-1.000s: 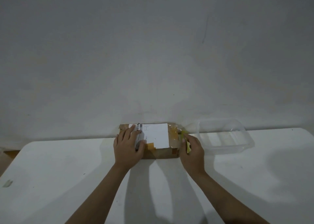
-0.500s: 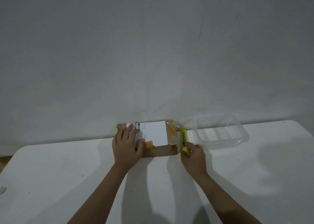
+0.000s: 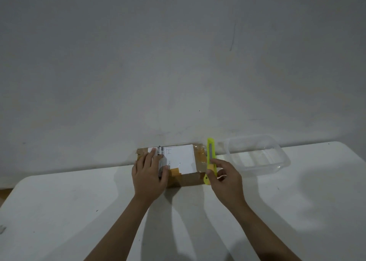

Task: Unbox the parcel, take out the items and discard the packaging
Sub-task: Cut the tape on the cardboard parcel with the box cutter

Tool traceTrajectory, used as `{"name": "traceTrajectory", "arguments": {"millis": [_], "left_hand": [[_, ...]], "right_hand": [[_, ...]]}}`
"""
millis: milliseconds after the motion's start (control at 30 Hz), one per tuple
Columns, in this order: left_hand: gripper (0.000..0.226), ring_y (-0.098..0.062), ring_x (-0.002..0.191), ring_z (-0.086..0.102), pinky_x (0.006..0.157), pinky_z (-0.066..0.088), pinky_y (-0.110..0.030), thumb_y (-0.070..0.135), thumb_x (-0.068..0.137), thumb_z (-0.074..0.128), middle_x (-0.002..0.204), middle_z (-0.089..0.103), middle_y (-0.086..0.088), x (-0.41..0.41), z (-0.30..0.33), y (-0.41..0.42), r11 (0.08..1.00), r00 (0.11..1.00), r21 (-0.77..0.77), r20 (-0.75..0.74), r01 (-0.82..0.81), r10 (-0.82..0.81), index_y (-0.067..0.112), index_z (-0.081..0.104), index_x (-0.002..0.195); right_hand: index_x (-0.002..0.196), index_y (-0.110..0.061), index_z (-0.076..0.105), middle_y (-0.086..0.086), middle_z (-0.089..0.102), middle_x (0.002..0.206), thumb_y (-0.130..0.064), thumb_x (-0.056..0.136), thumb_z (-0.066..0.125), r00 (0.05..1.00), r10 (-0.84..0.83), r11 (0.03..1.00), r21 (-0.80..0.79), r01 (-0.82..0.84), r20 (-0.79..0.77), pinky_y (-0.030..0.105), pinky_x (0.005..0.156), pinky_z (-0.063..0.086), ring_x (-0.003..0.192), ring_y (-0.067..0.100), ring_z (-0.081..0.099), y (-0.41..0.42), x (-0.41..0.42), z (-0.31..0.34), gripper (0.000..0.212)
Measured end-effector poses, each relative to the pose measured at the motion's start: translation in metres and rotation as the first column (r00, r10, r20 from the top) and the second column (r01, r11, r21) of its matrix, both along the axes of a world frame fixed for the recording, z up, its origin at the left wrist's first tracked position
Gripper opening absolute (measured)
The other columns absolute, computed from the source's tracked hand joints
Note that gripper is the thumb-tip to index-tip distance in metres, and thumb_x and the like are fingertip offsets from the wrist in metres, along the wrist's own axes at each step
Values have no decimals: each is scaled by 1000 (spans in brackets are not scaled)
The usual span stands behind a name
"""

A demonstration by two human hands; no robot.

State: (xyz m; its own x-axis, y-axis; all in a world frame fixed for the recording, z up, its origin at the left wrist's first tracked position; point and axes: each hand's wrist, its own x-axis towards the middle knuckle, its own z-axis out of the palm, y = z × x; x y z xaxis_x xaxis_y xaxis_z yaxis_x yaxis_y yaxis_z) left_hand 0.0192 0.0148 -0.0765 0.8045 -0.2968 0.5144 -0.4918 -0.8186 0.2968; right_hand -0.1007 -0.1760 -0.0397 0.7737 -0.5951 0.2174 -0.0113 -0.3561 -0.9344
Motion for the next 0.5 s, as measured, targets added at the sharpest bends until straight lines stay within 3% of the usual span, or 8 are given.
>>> {"name": "traceTrajectory", "arguments": {"millis": [133, 233, 300, 400, 500], "left_hand": [[41, -24, 119, 53, 91, 42, -39, 44, 83, 45, 131, 59, -2, 0, 2, 2, 1000, 999, 2, -38, 21, -20, 21, 64, 112], [41, -23, 120, 52, 92, 41, -39, 46, 83, 45, 132, 58, -1, 0, 4, 3, 1000, 996, 5, -80, 26, -25, 23, 64, 112], [42, -24, 121, 52, 92, 42, -39, 47, 83, 44, 133, 57, -1, 1, 7, 4, 999, 994, 6, -108, 35, -34, 24, 63, 112], [47, -29, 122, 51, 93, 43, -45, 51, 81, 43, 134, 55, -4, 3, 13, 6, 998, 988, 28, -142, 63, -58, 23, 63, 113], [49, -36, 126, 45, 97, 39, -56, 56, 78, 44, 139, 49, -12, 5, 15, 12, 996, 988, 77, -151, 38, -26, 26, 64, 112]], "right_hand": [[109, -16, 66, -3, 60, 95, -10, 81, 69, 991, 121, 976, -176, -130, -58, 12, 62, 45, 73, 7, 55, 3, 21, -4, 29], [112, -15, 65, 2, 57, 101, -17, 83, 60, 990, 115, 898, -419, -137, -77, 24, 74, 46, 88, 16, 52, 4, 26, -14, 29], [110, -19, 64, 3, 57, 115, -27, 82, 54, 993, 81, 869, -482, -114, -89, 26, 83, 39, 101, 20, 51, 1, 28, -20, 30], [107, -27, 55, 2, 46, 138, -30, 85, 56, 982, 158, 910, -371, -185, -102, 22, 92, 30, 125, 17, 42, -4, 33, -23, 23], [109, -24, 49, -2, 41, 142, -21, 89, 59, 954, 281, 945, -142, -294, -107, 25, 98, 35, 132, 11, 36, -5, 35, -21, 22]]}}
